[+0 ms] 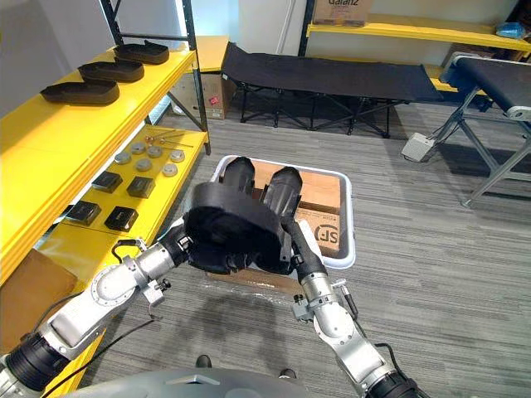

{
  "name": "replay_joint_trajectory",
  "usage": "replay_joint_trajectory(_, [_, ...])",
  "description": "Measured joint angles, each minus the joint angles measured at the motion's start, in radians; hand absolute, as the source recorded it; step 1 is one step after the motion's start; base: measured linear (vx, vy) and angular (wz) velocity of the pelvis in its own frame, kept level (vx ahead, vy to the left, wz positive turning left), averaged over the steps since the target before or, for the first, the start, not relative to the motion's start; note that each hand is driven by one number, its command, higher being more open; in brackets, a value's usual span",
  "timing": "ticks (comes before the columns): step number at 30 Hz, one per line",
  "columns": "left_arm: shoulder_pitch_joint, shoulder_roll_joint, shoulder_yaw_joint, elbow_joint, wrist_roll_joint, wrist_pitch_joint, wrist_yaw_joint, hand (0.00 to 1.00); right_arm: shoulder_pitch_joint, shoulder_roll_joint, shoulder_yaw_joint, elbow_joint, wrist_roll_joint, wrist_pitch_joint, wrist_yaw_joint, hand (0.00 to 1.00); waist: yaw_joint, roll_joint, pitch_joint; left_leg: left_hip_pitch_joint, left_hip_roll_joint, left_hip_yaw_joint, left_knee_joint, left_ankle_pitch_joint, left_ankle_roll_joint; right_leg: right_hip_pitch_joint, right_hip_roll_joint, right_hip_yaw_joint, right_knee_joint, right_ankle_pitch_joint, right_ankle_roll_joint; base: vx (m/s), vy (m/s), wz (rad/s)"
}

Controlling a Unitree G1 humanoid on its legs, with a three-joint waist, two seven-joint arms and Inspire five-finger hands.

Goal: Walk over and take three plastic housings, then place them on the shelf

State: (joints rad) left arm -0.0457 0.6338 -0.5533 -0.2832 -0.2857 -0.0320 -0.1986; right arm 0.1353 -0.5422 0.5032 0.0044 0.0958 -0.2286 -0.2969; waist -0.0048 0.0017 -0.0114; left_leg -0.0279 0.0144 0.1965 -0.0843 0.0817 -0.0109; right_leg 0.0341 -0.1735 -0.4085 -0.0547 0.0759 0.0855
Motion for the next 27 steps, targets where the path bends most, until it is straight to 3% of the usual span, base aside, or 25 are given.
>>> replay_joint_trajectory(6, [0.070, -0.034, 0.000, 0.001, -0.134, 0.031, 0.021, 1.00, 0.005, 0.002, 0.006, 0.000, -0.001, 0.007, 0.001, 0.00, 0.000, 0.006, -0.013, 0.003, 0.000, 0.004, 0.000, 0.001, 0.000, -0.003, 0.000, 0.004, 0.000, -0.004, -0.006, 0.00, 0.008, -0.01])
replay_joint_trajectory(12, [0.105, -0.155, 0.080, 0.047, -0.291, -0.046, 0.051, 1.00, 0.005, 0.126, -0.056, 0.000, -0.013, 0.006, 0.003, 0.00, 0.000, 0.006, -0.017, 0.005, 0.002, 0.009, -0.001, 0.005, -0.002, -0.007, 0.001, 0.006, -0.001, -0.005, -0.004, 0.00, 0.002, -0.01])
replay_joint_trajectory(14, [0.106, -0.219, 0.124, 0.081, -0.371, -0.084, 0.048, 1.00, 0.001, 0.201, -0.089, 0.000, -0.012, -0.005, 0.004, 0.00, -0.001, 0.005, -0.022, 0.006, 0.002, 0.012, -0.001, 0.005, -0.002, -0.008, 0.001, 0.007, -0.005, -0.003, -0.005, 0.00, 0.019, -0.04])
replay_joint_trajectory(18, [0.107, -0.305, 0.202, 0.118, -0.453, -0.129, 0.022, 1.00, -0.025, 0.257, -0.113, 0.001, -0.012, -0.037, 0.008, 0.00, -0.002, 0.001, -0.024, 0.006, 0.001, 0.015, -0.001, 0.004, -0.002, -0.002, 0.003, 0.007, -0.023, 0.003, -0.002, 0.00, 0.004, -0.01])
replay_joint_trajectory(27, [0.099, -0.401, 0.365, 0.200, -0.450, -0.170, 0.005, 1.00, -0.041, 0.328, -0.141, 0.003, 0.011, -0.080, 0.055, 0.00, 0.001, -0.003, -0.023, 0.019, 0.001, 0.016, -0.001, 0.004, -0.001, 0.013, 0.003, 0.002, -0.029, 0.005, 0.000, 0.00, 0.000, 0.00])
